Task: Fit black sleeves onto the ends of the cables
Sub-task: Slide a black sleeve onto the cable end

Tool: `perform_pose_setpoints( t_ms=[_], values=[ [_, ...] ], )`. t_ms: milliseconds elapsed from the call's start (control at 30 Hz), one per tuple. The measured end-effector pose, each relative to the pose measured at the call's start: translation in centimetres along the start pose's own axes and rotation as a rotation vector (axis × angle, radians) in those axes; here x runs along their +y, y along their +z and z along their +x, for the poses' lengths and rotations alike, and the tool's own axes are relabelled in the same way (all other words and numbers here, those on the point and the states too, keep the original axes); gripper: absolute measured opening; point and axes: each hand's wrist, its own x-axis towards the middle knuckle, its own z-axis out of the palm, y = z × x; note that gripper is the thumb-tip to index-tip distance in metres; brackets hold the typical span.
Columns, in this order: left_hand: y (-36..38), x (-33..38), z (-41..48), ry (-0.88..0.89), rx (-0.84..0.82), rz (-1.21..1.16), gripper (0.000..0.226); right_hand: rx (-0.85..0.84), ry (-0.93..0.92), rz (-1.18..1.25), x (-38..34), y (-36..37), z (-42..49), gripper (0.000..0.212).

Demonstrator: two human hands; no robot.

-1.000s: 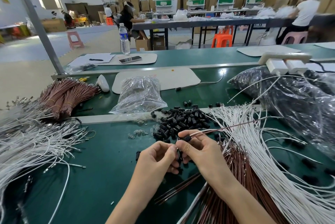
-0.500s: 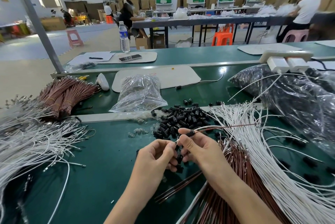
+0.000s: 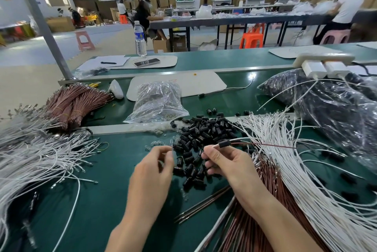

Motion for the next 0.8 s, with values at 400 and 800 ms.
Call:
perform_pose_setpoints(
  t_ms=[400, 800],
  values=[
    [-0.5, -1.3, 4.0, -0.181, -0.103, 0.46, 0.039, 0.038, 0.081, 0.127, 0.1, -0.7, 0.6, 0.017],
    [-0.1, 0.5, 5.6, 0.036, -0.166, 0.478, 0.013, 0.034, 0.175, 0.34, -0.1, -1.2, 0.7, 0.023]
  ],
)
